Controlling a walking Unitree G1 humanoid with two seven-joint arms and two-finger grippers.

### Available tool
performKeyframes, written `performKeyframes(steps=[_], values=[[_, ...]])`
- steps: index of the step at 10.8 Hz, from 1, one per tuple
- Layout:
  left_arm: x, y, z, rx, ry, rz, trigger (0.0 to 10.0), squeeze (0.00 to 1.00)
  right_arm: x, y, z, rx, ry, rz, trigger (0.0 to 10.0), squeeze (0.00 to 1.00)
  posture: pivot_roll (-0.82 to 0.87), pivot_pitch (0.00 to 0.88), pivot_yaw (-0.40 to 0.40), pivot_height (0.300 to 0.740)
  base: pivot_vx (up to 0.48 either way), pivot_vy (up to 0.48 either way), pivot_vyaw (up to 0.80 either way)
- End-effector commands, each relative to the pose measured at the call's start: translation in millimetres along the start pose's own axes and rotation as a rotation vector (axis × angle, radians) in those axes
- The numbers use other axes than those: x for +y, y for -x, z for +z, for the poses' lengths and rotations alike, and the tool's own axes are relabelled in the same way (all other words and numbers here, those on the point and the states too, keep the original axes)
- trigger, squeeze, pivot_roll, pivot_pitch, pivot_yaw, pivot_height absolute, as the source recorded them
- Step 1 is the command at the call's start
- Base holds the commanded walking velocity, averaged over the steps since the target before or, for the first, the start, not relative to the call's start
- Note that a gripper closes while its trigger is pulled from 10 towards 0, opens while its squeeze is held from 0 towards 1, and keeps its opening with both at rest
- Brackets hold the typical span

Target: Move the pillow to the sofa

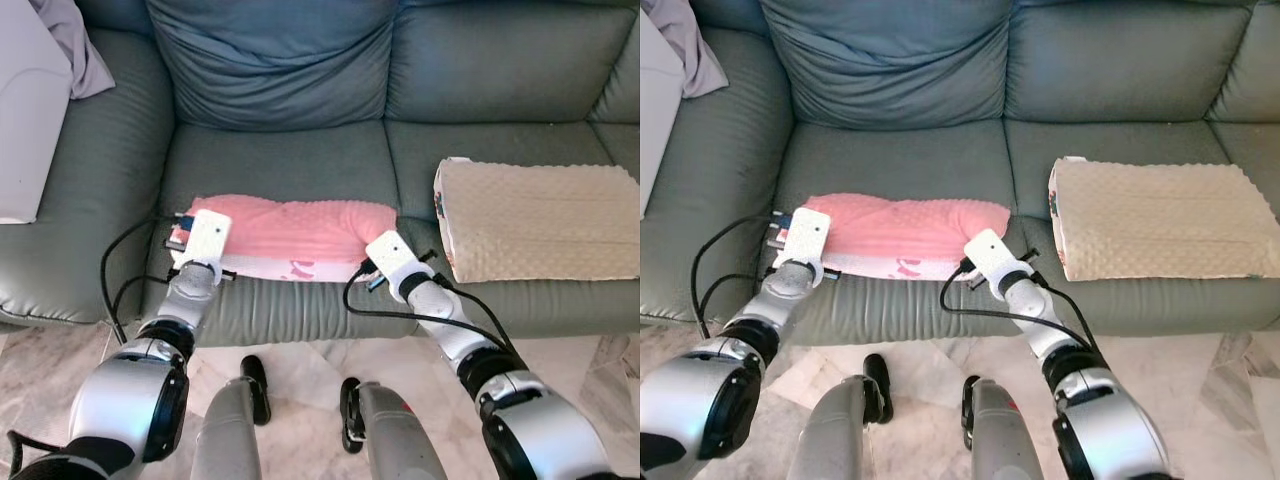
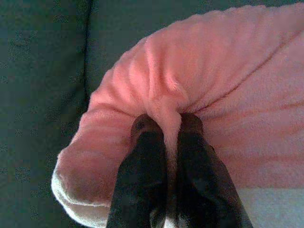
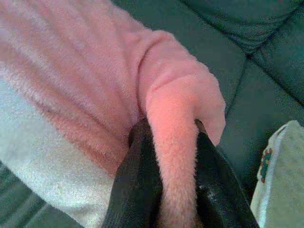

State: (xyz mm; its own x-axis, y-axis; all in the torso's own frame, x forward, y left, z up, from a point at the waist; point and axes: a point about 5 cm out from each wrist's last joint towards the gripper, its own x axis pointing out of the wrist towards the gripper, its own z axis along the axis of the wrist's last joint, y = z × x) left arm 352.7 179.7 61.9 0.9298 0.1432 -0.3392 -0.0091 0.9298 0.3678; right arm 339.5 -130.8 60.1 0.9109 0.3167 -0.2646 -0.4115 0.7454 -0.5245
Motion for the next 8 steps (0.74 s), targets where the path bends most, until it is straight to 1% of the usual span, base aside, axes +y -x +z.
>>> performKeyframes(steps=[1,2,3,4,5,6,7,8], values=[[18.4,3.3,-25,0.106,0.017,0.066,10.0,0.0,-10.4,7.4,-19,0.074,0.028,-0.007,10.0,0.0,-0.06,0.362,-0.012,0.74,0.0,0.0,0.0],[17.4,3.9,-28,0.139,0.034,0.073,10.0,0.0,-10.6,7.2,-19,0.079,0.062,0.014,10.0,0.0,-0.06,0.359,-0.015,0.74,0.0,0.0,0.0],[14.1,4.0,-28,0.143,0.047,0.067,10.0,0.0,-10.9,8.3,-23,0.104,0.115,0.035,10.0,0.0,-0.06,0.36,-0.015,0.74,0.0,0.0,0.0],[8.5,5.0,-29,0.149,0.05,0.058,10.0,0.0,-15.6,8.7,-25,0.117,0.137,0.033,10.0,0.0,-0.06,0.359,-0.014,0.74,0.0,0.0,0.0],[6.0,5.6,-31,0.155,0.055,0.049,10.0,0.0,-17.2,7.5,-23,0.112,0.132,0.034,10.0,0.0,-0.06,0.359,-0.015,0.74,0.0,0.0,0.0],[5.4,6.1,-32,0.168,0.067,0.05,10.0,0.0,-17.7,7.4,-23,0.114,0.157,0.041,10.0,0.0,-0.06,0.357,-0.017,0.74,0.0,0.0,0.0],[-0.2,7.9,-38,0.202,0.127,0.024,10.0,0.0,-29.0,10.1,-29,0.162,0.233,-0.017,10.0,0.0,-0.06,0.356,-0.018,0.74,0.0,0.0,0.0],[-3.3,8.6,-38,0.202,0.121,0.007,10.0,0.0,-34.2,11.7,-32,0.177,0.18,-0.042,10.0,0.0,-0.06,0.356,-0.018,0.74,0.0,0.0,0.0]])
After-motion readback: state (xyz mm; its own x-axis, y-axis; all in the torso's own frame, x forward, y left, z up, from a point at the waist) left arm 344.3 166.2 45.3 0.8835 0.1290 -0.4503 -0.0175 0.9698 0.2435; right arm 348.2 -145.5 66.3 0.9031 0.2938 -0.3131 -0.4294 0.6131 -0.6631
